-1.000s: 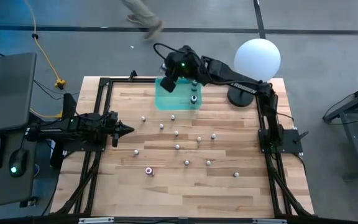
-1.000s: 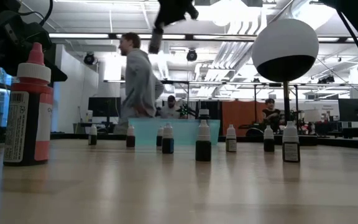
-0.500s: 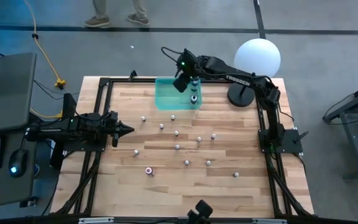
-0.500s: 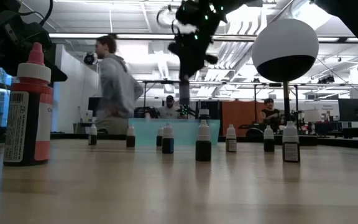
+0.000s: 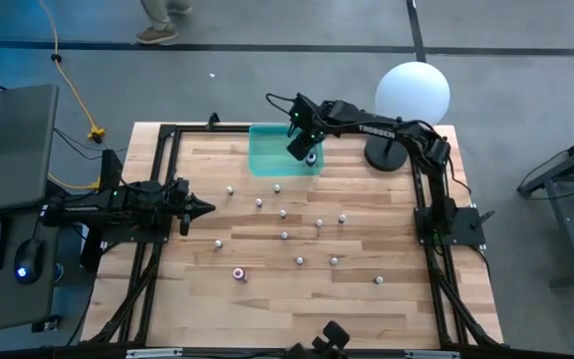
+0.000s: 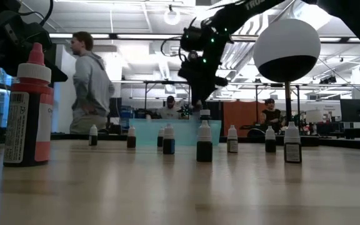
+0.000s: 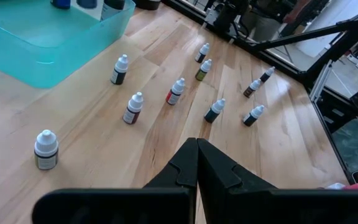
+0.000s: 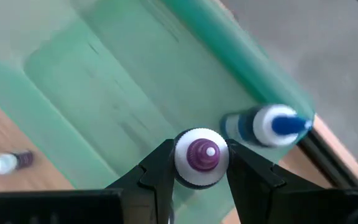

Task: Pick & Place food coloring
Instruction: Put the large purple food coloring into the bin

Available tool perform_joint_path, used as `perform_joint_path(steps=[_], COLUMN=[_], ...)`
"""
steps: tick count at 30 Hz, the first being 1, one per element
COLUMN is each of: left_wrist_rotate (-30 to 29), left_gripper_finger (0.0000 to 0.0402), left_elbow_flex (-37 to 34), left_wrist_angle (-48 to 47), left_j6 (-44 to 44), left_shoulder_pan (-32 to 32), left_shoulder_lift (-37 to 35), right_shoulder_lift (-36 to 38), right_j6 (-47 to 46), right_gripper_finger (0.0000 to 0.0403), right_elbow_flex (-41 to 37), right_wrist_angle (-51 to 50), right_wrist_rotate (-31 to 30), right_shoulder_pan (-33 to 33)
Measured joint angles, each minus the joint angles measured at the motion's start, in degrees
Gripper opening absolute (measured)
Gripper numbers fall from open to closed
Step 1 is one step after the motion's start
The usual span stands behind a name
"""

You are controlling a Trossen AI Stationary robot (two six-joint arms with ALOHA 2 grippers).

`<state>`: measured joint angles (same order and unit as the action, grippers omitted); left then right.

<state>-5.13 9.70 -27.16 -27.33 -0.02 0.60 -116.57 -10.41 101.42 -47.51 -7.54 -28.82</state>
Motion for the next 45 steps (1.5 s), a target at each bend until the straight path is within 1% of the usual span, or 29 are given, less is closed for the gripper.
perform_joint_path(steps=[7,9,16,24,30,34,45], left_wrist_rotate=[0.0,0.0,0.0,0.0,0.0,0.0,0.0], left_gripper_finger=[0.0000,0.0000,0.0000,0.0000,0.0000,0.0000,0.0000], left_elbow_flex=[0.0,0.0,0.0,0.0,0.0,0.0,0.0], left_wrist_angle=[0.0,0.0,0.0,0.0,0.0,0.0,0.0], left_j6=[0.0,0.0,0.0,0.0,0.0,0.0,0.0], left_shoulder_pan=[0.0,0.0,0.0,0.0,0.0,0.0,0.0], left_shoulder_lift=[0.0,0.0,0.0,0.0,0.0,0.0,0.0], right_shoulder_lift=[0.0,0.0,0.0,0.0,0.0,0.0,0.0], right_j6=[-2.3,-2.7,-4.9,-7.6,-7.8,-7.7,-7.6], right_gripper_finger=[0.0122,0.0122,0.0122,0.0122,0.0122,0.0122,0.0122], right_elbow_flex=[-4.0,-4.4,-4.9,-4.8,-4.8,-4.8,-4.8], right_wrist_angle=[3.9,5.7,6.9,5.7,3.9,1.9,1.9], right_wrist_rotate=[0.4,0.3,0.2,-0.7,0.4,-1.1,0.3], right_shoulder_pan=[-1.2,-1.5,-2.2,-2.5,-2.4,-2.4,-2.7])
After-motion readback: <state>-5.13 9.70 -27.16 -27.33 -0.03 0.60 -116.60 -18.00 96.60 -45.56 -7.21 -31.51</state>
